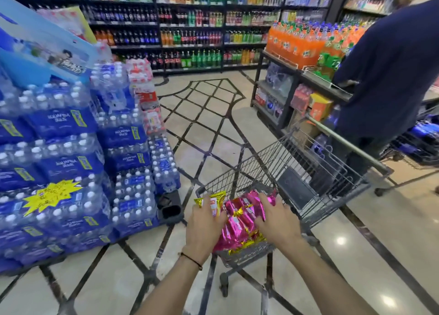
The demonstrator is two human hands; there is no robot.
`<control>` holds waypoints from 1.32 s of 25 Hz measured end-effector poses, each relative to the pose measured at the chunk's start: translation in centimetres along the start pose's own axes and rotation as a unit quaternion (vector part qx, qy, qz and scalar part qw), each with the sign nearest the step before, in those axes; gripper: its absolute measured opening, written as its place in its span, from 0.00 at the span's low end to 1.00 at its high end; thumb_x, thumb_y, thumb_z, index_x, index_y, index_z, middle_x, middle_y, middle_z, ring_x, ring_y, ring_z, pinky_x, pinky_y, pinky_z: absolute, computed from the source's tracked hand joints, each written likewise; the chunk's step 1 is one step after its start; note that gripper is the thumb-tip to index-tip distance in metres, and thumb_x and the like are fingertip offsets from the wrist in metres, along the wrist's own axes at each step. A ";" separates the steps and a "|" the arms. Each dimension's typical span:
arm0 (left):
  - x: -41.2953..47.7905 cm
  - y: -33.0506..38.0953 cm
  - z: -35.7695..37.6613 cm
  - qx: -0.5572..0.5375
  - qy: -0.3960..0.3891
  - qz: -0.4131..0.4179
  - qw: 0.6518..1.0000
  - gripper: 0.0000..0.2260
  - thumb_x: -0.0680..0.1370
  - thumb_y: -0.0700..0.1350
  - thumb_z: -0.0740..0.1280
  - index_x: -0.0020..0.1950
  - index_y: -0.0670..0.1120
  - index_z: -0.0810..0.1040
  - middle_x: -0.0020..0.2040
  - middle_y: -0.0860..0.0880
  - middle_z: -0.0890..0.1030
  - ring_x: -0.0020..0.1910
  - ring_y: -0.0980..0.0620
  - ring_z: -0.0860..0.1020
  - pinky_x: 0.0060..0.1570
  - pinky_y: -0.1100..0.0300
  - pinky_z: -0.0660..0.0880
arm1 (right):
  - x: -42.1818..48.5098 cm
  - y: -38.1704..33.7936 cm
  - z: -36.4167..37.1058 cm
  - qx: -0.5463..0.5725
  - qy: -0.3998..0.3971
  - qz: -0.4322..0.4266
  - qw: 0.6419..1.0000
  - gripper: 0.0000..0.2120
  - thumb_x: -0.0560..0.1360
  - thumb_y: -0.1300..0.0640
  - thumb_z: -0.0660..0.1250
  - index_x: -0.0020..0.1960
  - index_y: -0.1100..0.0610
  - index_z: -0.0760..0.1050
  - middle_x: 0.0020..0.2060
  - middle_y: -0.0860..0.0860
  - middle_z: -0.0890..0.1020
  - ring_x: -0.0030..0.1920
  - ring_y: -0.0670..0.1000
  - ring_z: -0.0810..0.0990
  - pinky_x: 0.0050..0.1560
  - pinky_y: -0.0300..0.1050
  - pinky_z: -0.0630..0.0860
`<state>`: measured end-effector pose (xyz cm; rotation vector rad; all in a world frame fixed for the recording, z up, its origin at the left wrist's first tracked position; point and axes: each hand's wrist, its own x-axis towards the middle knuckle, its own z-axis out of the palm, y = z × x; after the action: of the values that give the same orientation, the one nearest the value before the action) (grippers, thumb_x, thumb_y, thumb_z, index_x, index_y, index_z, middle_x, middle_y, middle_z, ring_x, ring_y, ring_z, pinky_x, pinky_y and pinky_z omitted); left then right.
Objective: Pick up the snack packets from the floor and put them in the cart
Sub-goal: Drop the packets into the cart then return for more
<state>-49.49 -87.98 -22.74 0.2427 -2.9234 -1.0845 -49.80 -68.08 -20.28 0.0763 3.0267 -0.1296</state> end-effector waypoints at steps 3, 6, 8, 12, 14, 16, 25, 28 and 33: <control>4.8 0.9 1.9 0.018 -0.021 -0.006 1.000 0.31 0.78 0.60 0.65 0.77 0.51 0.60 0.58 0.41 0.76 0.51 0.40 0.79 0.44 0.53 0.73 | 5.2 0.8 0.1 -0.003 -0.017 -0.002 1.000 0.31 0.78 0.42 0.61 0.77 0.46 0.52 0.67 0.60 0.69 0.60 0.61 0.76 0.49 0.53 0.79; 8.0 1.4 3.9 0.031 -0.044 -0.020 0.998 0.31 0.78 0.62 0.64 0.76 0.51 0.60 0.61 0.41 0.75 0.53 0.40 0.80 0.50 0.50 0.78 | 9.1 2.0 0.8 -0.009 -0.028 0.001 1.000 0.34 0.78 0.41 0.62 0.78 0.48 0.50 0.70 0.61 0.68 0.61 0.61 0.76 0.49 0.52 0.80; 9.8 1.6 5.5 0.033 -0.052 -0.035 0.997 0.32 0.78 0.62 0.65 0.78 0.51 0.60 0.63 0.40 0.74 0.54 0.41 0.79 0.51 0.51 0.77 | 11.7 2.9 1.8 -0.009 -0.042 -0.003 0.999 0.36 0.78 0.41 0.63 0.78 0.49 0.50 0.73 0.61 0.65 0.64 0.62 0.75 0.52 0.53 0.81; 13.3 1.5 9.4 0.031 -0.055 -0.090 0.994 0.32 0.79 0.63 0.64 0.78 0.51 0.60 0.69 0.39 0.70 0.59 0.41 0.78 0.55 0.51 0.76 | 17.9 4.7 4.6 -0.020 -0.078 -0.034 0.996 0.34 0.77 0.41 0.63 0.77 0.49 0.53 0.70 0.60 0.69 0.62 0.61 0.76 0.51 0.53 0.82; 14.3 1.2 11.7 0.038 -0.060 -0.123 0.990 0.32 0.79 0.64 0.62 0.78 0.52 0.59 0.70 0.39 0.69 0.58 0.40 0.78 0.53 0.51 0.76 | 20.7 5.6 6.3 -0.036 -0.102 -0.064 0.992 0.33 0.78 0.41 0.63 0.76 0.50 0.54 0.70 0.60 0.68 0.61 0.61 0.77 0.49 0.50 0.82; 15.4 1.2 14.2 0.054 -0.064 -0.160 0.983 0.32 0.79 0.65 0.61 0.78 0.52 0.59 0.69 0.39 0.70 0.57 0.39 0.78 0.51 0.51 0.75 | 23.4 6.8 8.4 -0.035 -0.129 -0.095 0.986 0.32 0.78 0.41 0.63 0.76 0.50 0.54 0.70 0.61 0.68 0.60 0.61 0.77 0.51 0.52 0.82; 18.9 -0.8 25.4 0.128 -0.106 -0.264 0.950 0.33 0.78 0.63 0.62 0.79 0.55 0.54 0.66 0.43 0.72 0.57 0.42 0.78 0.47 0.51 0.80 | 31.0 10.8 17.5 -0.025 -0.246 -0.153 0.957 0.37 0.79 0.45 0.65 0.79 0.50 0.49 0.72 0.62 0.65 0.66 0.60 0.74 0.61 0.52 0.78; 19.7 -2.5 28.7 0.127 -0.117 -0.279 0.945 0.32 0.78 0.62 0.63 0.78 0.55 0.54 0.68 0.41 0.71 0.61 0.40 0.75 0.50 0.48 0.81 | 32.5 11.1 20.9 -0.037 -0.261 -0.160 0.951 0.36 0.79 0.45 0.64 0.79 0.51 0.49 0.73 0.62 0.64 0.66 0.61 0.74 0.58 0.51 0.79; 20.5 -5.1 32.8 0.129 -0.138 -0.295 0.937 0.34 0.79 0.61 0.64 0.79 0.56 0.48 0.71 0.39 0.67 0.67 0.37 0.72 0.56 0.45 0.80 | 33.6 11.0 26.3 -0.043 -0.285 -0.152 0.946 0.34 0.80 0.42 0.61 0.79 0.50 0.49 0.74 0.63 0.63 0.65 0.63 0.75 0.59 0.55 0.79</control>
<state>-71.23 -73.68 -51.77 1.1222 -3.3417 -0.8079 -79.72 -57.94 -51.05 -0.3709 2.4381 -0.0341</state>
